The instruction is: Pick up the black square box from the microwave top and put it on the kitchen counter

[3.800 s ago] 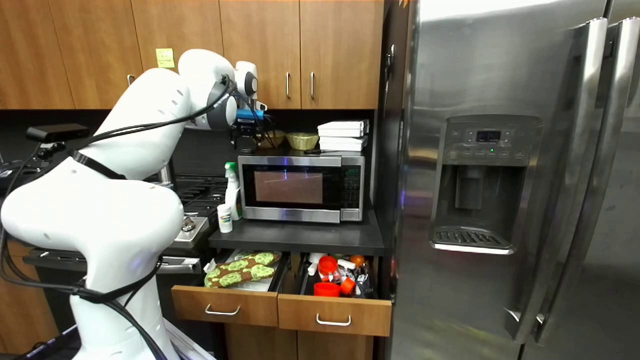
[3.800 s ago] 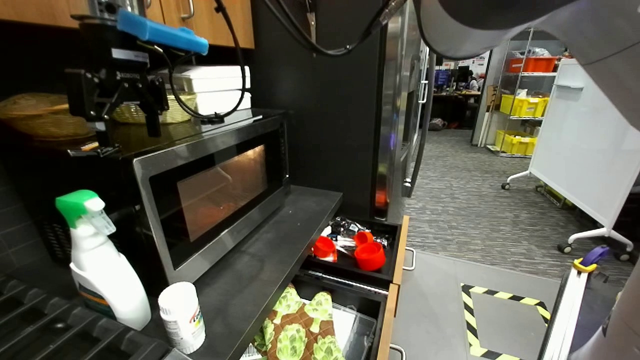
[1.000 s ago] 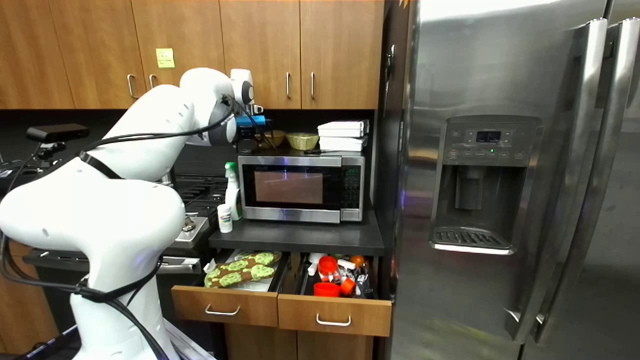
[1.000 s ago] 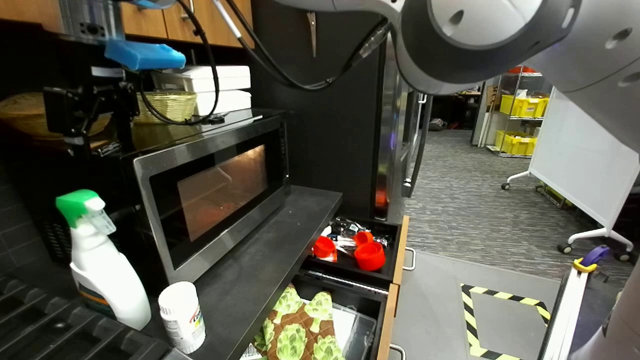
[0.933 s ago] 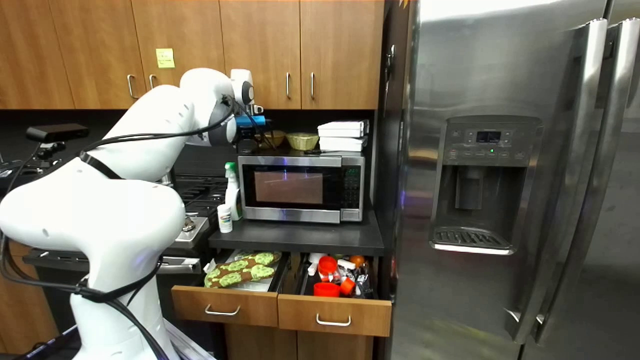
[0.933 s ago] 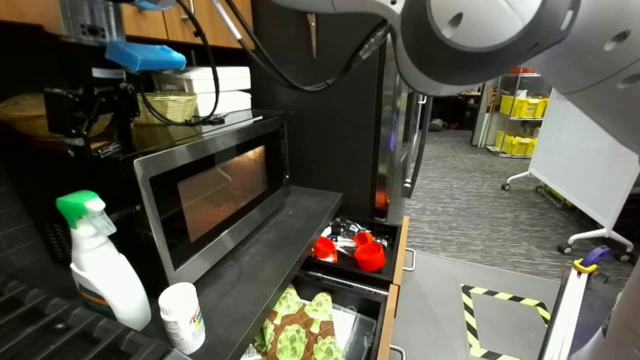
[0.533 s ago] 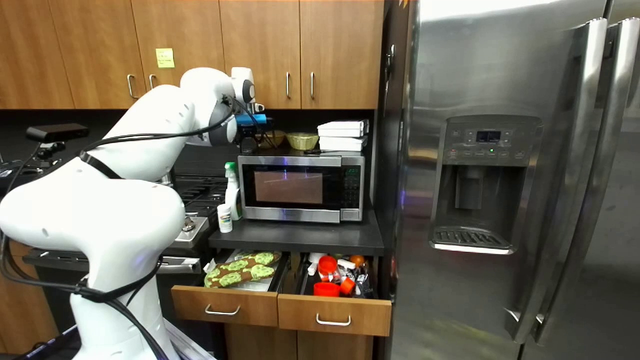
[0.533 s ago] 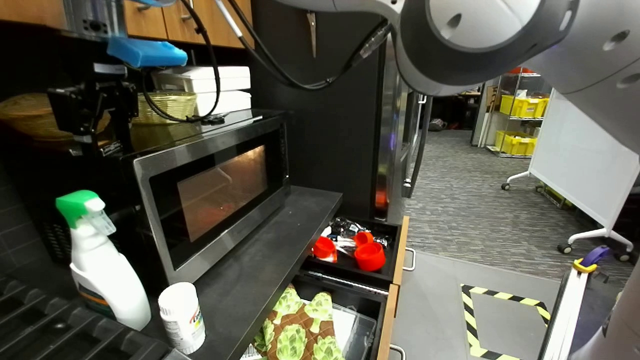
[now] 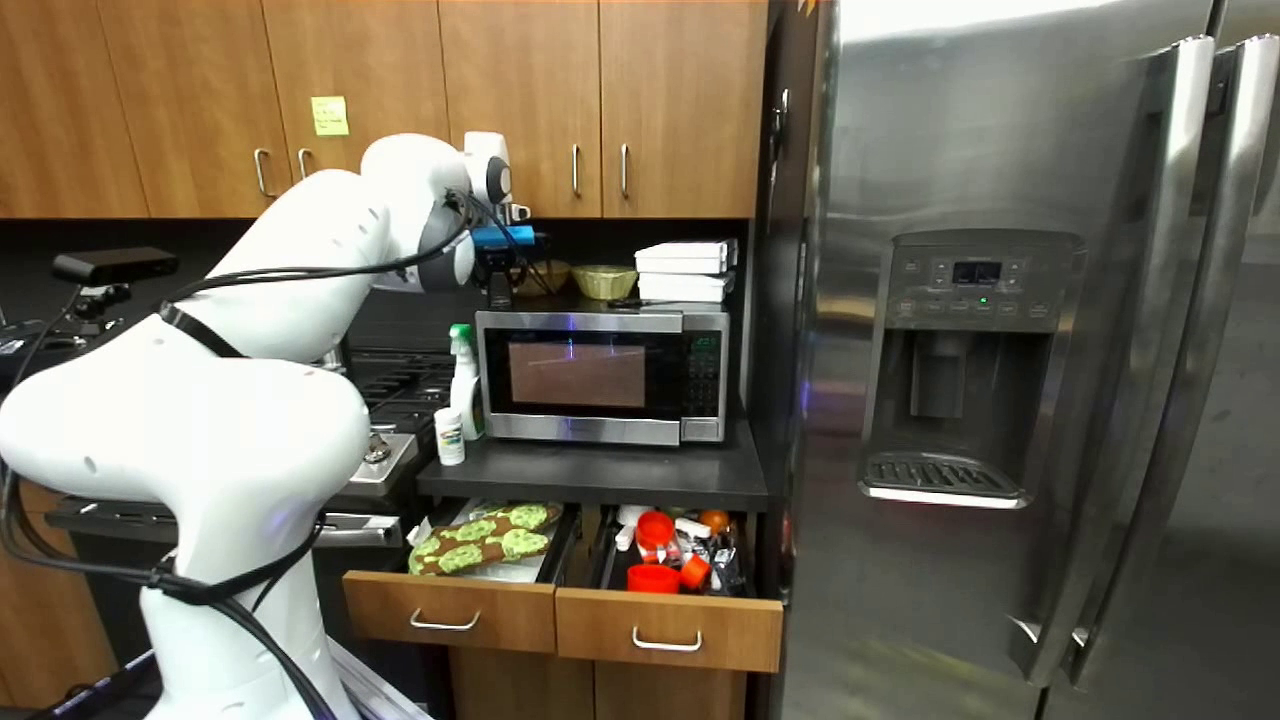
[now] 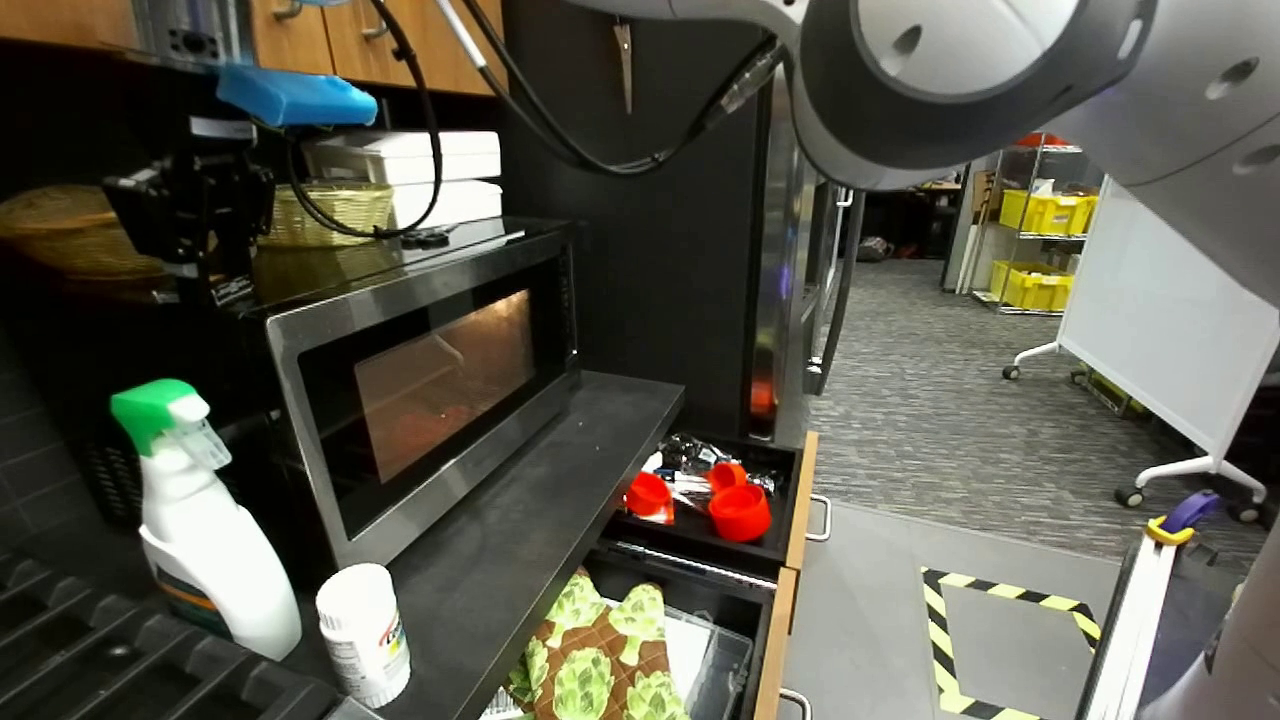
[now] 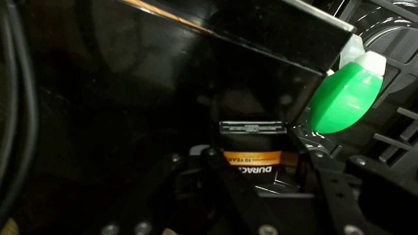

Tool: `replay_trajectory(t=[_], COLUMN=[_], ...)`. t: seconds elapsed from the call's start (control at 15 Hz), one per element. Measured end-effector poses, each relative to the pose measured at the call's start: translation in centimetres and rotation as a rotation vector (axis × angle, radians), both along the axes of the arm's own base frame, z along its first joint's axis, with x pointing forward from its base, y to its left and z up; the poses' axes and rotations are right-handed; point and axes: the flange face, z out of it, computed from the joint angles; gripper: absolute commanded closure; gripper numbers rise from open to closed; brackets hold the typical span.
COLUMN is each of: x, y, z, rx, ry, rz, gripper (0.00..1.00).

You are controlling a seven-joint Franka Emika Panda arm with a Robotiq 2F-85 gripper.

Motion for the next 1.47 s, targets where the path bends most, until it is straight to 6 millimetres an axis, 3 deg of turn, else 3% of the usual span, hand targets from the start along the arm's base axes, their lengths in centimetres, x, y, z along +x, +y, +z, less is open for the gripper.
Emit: replay_trajectory(t=[0.93, 1.47], x=[-1.1, -1.6], y=[-0.7, -1.8], z=[0.6, 2.4], rx=[-0.045, -0.065], ry=[0.079, 0.098], rz=[-0.086, -0.201], gripper=[0.78, 0.78])
